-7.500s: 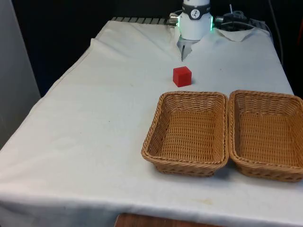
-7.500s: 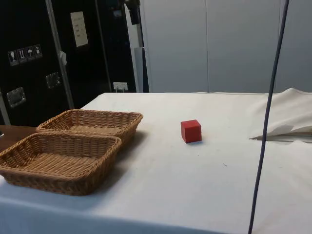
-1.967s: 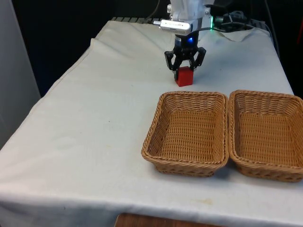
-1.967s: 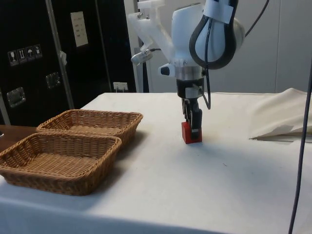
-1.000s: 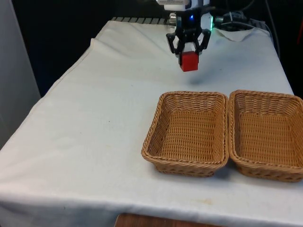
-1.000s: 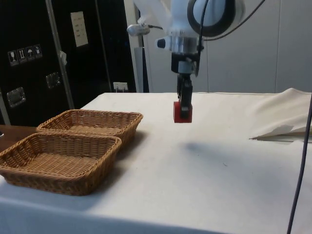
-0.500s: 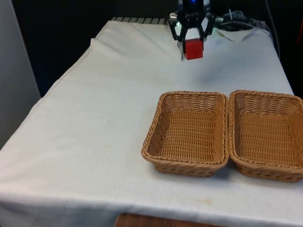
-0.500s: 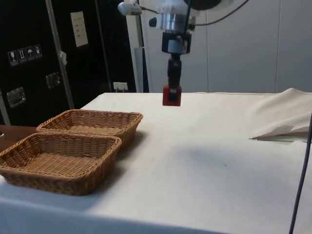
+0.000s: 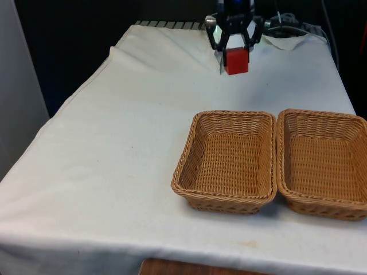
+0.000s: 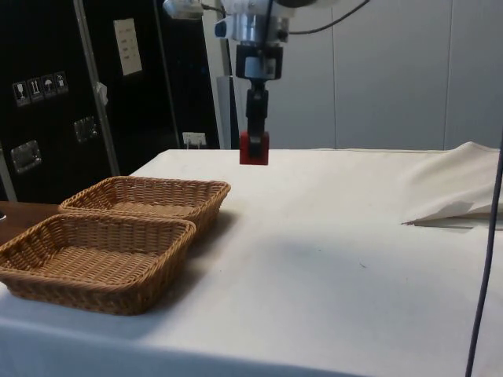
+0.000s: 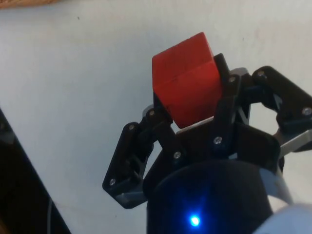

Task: Pick up the red cube and place it into the right basket.

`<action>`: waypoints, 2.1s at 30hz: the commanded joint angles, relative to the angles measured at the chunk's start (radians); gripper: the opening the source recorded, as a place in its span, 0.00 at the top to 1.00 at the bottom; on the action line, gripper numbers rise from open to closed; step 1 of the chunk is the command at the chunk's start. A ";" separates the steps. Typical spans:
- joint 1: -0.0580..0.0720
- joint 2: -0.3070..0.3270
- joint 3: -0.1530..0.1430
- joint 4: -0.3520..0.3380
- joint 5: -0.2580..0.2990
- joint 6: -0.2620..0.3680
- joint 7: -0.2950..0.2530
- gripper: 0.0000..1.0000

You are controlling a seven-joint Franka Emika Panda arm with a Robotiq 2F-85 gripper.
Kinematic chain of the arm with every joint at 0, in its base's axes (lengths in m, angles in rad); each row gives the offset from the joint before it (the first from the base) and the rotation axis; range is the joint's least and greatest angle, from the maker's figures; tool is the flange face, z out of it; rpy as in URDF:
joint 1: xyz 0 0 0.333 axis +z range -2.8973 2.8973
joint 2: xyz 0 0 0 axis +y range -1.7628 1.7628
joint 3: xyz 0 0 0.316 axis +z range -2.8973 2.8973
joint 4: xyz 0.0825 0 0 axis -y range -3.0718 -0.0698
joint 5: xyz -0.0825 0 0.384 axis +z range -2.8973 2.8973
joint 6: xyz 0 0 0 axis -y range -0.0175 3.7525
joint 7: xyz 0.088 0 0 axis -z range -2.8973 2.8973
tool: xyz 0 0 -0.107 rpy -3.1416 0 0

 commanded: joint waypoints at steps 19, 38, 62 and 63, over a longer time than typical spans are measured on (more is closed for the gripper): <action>-0.010 0.178 -0.010 0.181 0.030 -0.044 -0.025 0.99; -0.015 0.361 -0.006 0.411 0.048 -0.110 -0.014 0.99; -0.022 0.652 0.009 0.702 0.118 -0.153 -0.005 0.99; -0.022 0.652 0.009 0.702 0.118 -0.153 -0.005 0.99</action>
